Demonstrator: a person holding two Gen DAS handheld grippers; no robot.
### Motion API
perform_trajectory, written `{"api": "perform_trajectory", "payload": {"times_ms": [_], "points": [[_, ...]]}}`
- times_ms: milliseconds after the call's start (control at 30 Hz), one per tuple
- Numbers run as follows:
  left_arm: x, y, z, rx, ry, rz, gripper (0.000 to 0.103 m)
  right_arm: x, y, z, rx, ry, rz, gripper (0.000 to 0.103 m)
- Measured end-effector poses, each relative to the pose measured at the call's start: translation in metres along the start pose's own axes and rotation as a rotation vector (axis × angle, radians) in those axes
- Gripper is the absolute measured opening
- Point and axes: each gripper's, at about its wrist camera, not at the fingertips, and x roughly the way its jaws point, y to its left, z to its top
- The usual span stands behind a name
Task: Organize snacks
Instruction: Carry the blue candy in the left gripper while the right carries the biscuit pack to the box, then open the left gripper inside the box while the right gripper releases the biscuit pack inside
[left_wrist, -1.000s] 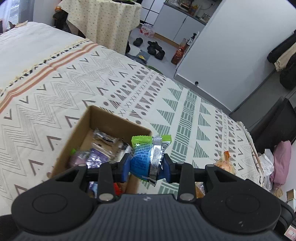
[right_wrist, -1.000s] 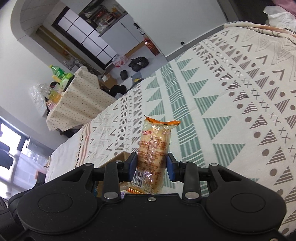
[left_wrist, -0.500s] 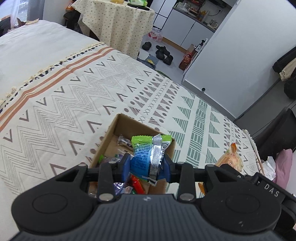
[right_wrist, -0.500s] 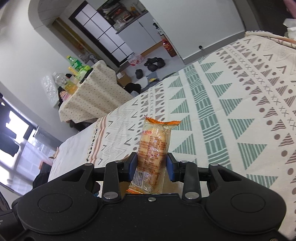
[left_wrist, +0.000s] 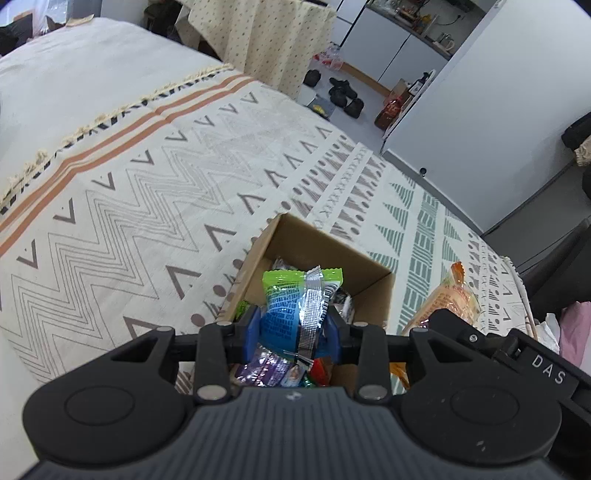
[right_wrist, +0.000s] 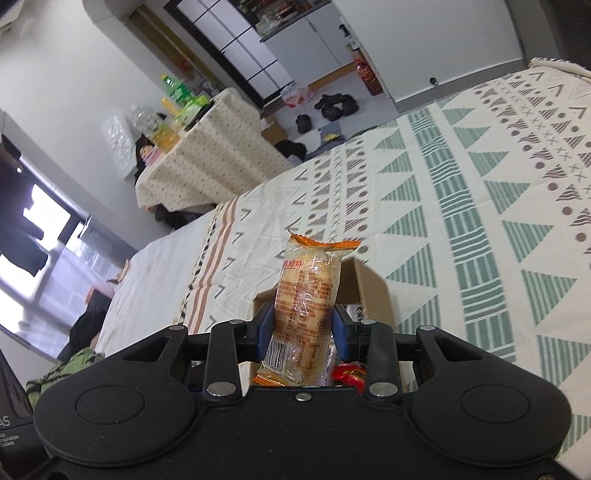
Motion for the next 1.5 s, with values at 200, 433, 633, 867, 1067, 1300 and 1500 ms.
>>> {"api": "perform_trajectory", "payload": {"times_ms": [200,433,633,867,1067,1300,1500], "points": [[0.016,0.007,0.005,-0.032,0.014,-0.014,0.036,0.018,0.006,-0.005,-0.015,0.039,-0.005,0.034],[0.035,0.006,0.018,-0.058,0.010,-0.018,0.036,0.038,0.005,-0.004,-0.016,0.071,-0.022,0.034],[0.049,0.006,0.031,-0.093,0.011,-0.002,0.046,0.054,0.002,0.000,-0.014,0.096,-0.038,0.034],[0.053,0.012,0.037,-0.102,0.029,0.018,0.051,0.069,0.004,0.005,-0.020,0.119,-0.042,0.033],[0.045,0.016,0.039,-0.095,0.019,0.037,0.061,0.080,0.009,0.009,0.031,0.123,-0.005,0.048],[0.036,0.006,0.032,-0.070,0.026,0.069,0.083,0.071,0.010,0.005,0.027,0.129,-0.003,0.052],[0.025,-0.001,0.021,-0.047,0.027,0.074,0.089,0.052,0.002,0.005,0.032,0.108,-0.018,0.052]]}}
